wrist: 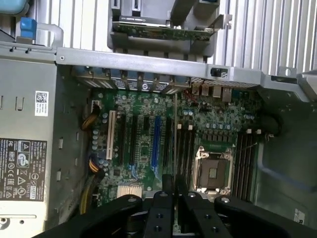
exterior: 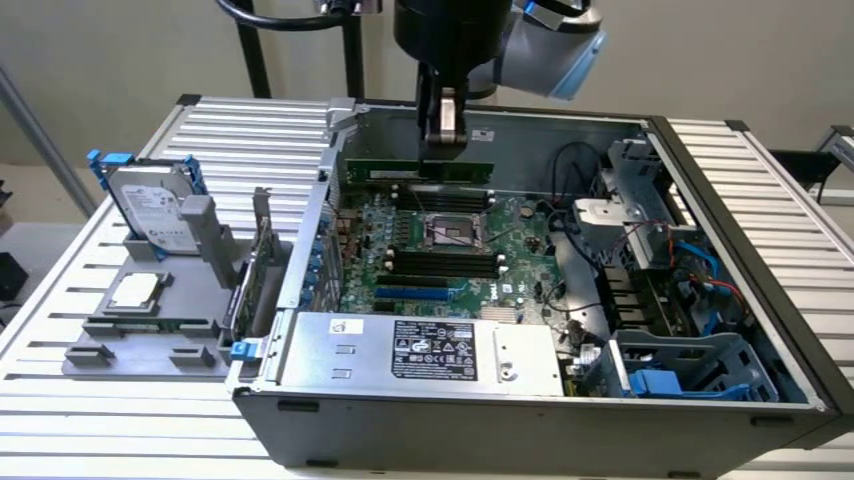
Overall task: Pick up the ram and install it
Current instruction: 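Pick up the ram and move it above insertion slot, then insert the ram into the slot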
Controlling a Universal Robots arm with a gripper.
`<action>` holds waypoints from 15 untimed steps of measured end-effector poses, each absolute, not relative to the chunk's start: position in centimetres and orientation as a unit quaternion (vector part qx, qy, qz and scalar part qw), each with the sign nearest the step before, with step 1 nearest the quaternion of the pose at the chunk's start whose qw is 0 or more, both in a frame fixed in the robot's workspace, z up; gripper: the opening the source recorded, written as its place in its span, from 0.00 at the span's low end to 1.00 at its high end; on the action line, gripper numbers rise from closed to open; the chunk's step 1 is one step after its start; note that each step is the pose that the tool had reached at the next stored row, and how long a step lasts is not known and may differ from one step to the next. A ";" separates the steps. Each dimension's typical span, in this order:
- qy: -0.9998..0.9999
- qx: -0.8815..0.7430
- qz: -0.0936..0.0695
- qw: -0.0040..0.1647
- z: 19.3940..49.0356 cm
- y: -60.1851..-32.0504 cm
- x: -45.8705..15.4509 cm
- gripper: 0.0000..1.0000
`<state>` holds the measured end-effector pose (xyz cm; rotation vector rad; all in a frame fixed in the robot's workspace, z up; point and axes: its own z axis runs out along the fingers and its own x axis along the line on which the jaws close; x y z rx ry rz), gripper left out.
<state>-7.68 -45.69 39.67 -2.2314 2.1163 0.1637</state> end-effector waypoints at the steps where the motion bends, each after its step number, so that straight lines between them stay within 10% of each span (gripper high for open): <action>1: 0.687 -0.724 0.053 0.031 39.6 -45.6 -7.3 0.13; 15: 0.692 -0.720 0.047 0.025 39.4 -45.0 -5.6 0.13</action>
